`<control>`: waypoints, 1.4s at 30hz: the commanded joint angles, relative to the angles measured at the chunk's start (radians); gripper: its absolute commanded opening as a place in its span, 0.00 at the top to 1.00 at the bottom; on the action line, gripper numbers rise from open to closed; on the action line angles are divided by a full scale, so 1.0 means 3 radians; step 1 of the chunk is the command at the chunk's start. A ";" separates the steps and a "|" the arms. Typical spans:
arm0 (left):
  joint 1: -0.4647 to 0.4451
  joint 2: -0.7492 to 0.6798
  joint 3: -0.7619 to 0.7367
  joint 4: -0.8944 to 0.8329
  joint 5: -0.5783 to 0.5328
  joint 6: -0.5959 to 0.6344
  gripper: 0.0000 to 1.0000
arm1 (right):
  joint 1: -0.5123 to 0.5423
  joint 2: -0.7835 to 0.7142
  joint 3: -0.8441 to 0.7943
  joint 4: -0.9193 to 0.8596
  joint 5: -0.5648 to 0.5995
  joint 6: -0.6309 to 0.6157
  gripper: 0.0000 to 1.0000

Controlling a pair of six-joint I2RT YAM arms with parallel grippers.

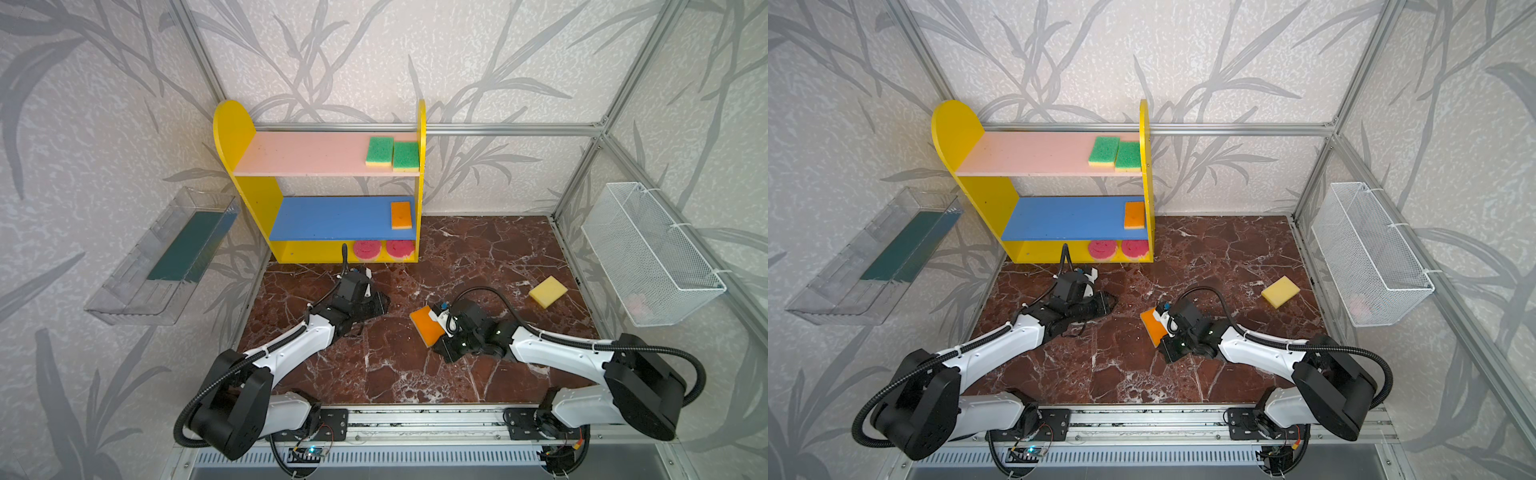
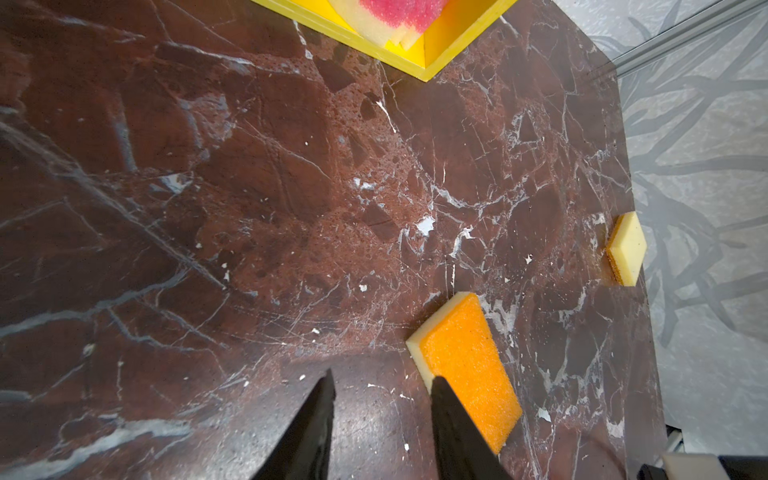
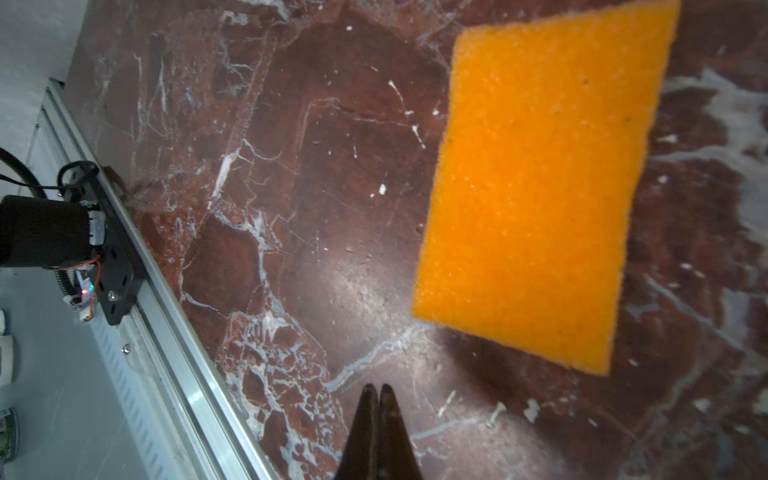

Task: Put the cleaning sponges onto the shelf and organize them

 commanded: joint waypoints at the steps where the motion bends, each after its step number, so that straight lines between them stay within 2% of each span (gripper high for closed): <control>1: -0.0004 -0.0025 0.0025 -0.0082 -0.0110 0.0064 0.50 | 0.0093 0.0195 0.0120 0.0170 0.0110 0.0070 0.99; 5: -0.0006 -0.0126 -0.0010 -0.0152 -0.0184 0.0086 0.30 | 0.0117 0.0497 0.0219 0.0211 0.0179 0.0089 1.00; 8: -0.0005 -0.0170 0.0005 -0.0214 -0.0205 0.0116 0.21 | 0.0117 0.0646 0.0299 0.0083 0.0349 0.0079 1.00; 11: -0.0008 -0.0179 0.0024 -0.0237 -0.0198 0.0136 0.17 | 0.0108 0.0633 0.0324 -0.0080 0.0567 0.0065 1.00; 16: -0.0068 -0.0110 0.0077 -0.0227 -0.0239 0.0173 0.15 | -0.0045 0.0516 0.0298 -0.0311 0.0841 0.0085 1.00; 24: -0.0372 0.0081 0.0286 -0.0278 -0.0495 0.0296 0.15 | -0.0584 0.0738 0.0507 -0.0312 0.0613 0.0013 1.00; 29: -0.0457 0.0157 0.0298 -0.0208 -0.0532 0.0345 0.14 | -0.0859 0.1050 0.0734 -0.0179 0.0407 -0.0001 1.00; 35: -0.0575 0.0278 0.0421 -0.0352 -0.0530 0.0758 0.11 | -0.0953 0.1548 0.1254 -0.0157 0.0175 0.0003 1.00; 39: -0.0651 0.0362 0.0511 -0.0492 -0.0622 0.0944 0.10 | -0.1020 0.1646 0.1480 -0.0212 0.0145 -0.0006 1.00; 42: -0.0706 0.0447 0.0535 -0.0468 -0.0561 0.0970 0.09 | -0.1059 0.1624 0.1546 -0.0255 0.0118 -0.0034 1.00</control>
